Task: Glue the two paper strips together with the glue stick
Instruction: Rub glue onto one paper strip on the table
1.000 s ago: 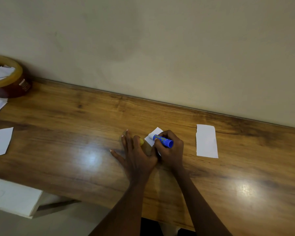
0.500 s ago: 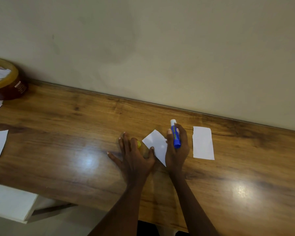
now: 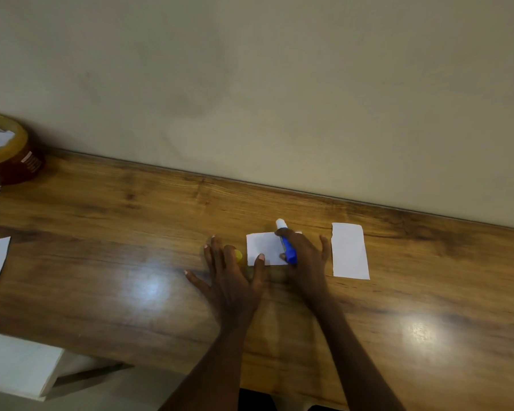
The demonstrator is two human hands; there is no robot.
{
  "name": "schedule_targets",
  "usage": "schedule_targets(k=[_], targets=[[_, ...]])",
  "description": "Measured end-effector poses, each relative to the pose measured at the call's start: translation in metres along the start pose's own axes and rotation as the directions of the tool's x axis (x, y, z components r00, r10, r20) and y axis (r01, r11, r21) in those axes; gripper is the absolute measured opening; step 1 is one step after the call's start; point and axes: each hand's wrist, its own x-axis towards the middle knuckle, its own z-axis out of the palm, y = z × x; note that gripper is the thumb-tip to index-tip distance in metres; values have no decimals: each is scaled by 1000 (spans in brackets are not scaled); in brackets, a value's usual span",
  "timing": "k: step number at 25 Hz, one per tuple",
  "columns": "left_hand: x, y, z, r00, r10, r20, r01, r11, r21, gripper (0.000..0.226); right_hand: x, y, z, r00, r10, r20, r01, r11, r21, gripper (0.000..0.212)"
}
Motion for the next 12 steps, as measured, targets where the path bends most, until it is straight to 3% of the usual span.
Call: schedule_targets(k=[4, 6, 8, 10, 12], targets=[[0, 0, 2, 1000, -7, 4, 7, 1000, -7, 56, 27, 9, -22, 936, -206, 284, 210, 978, 19, 52], [1, 0, 2, 1000, -8, 11, 8, 1000, 0, 56, 22, 6, -17, 959, -234, 161, 222, 971, 89, 41], [1, 1, 1, 1000, -1, 8, 1, 1000, -5, 56, 7, -4, -7, 995, -84, -54, 98, 923, 371, 26], [0, 1, 0, 1000, 5, 1, -5, 1000, -4, 54, -2, -15, 2, 998, 25, -52, 12, 789, 615, 27], [-1, 0, 1, 1000, 11, -6, -11, 1000, 6, 53, -6, -17, 10, 999, 22, -31, 2, 779, 627, 41]])
